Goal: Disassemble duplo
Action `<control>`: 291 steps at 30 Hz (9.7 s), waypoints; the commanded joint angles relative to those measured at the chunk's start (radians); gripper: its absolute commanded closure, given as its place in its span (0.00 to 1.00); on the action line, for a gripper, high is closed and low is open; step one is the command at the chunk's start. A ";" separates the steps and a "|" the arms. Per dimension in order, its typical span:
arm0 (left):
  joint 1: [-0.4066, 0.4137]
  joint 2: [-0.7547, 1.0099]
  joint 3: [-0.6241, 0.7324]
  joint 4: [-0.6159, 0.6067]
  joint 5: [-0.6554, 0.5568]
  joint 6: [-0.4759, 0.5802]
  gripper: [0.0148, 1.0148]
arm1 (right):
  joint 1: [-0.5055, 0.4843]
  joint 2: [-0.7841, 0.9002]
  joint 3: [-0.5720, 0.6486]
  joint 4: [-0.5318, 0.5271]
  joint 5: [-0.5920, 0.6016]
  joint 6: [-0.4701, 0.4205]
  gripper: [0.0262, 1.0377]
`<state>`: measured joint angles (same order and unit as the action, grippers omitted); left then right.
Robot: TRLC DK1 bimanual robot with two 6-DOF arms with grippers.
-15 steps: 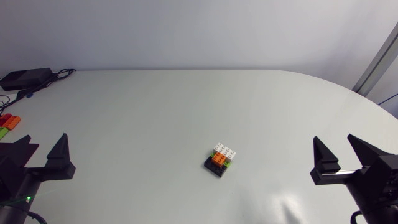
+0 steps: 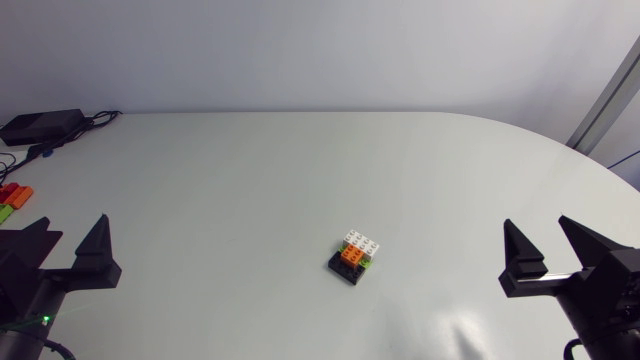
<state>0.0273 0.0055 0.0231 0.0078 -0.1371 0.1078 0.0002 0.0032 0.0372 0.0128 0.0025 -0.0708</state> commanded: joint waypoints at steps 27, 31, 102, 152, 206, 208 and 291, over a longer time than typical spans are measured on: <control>-0.259 0.761 0.621 -0.152 0.005 -0.109 0.11 | 0.115 0.646 0.618 -0.272 -0.134 0.174 0.03; -0.285 1.056 0.732 -0.223 0.096 -0.123 0.11 | 0.084 0.824 0.635 -0.297 -0.271 0.204 0.03; -0.702 1.605 1.020 -0.457 0.516 0.349 0.30 | 0.509 1.594 0.765 -0.218 -0.148 -0.288 0.76; -0.659 1.639 1.032 -0.430 0.458 0.332 0.30 | 0.632 1.482 0.779 -0.309 -0.130 -0.231 0.76; -0.788 1.594 0.957 -0.405 0.370 0.362 0.17 | 0.563 1.210 0.560 -0.421 -0.245 -0.408 0.20; -0.787 1.597 0.954 -0.405 0.370 0.365 0.17 | 0.581 1.212 0.556 -0.416 -0.245 -0.403 0.25; -0.774 1.634 0.940 -0.348 0.372 0.329 0.18 | 0.909 1.321 0.506 0.049 0.356 -0.508 0.80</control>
<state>-0.7605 1.6592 0.9573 -0.3363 0.2287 0.4446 0.9096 1.3064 0.5564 0.0521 0.3485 -0.5568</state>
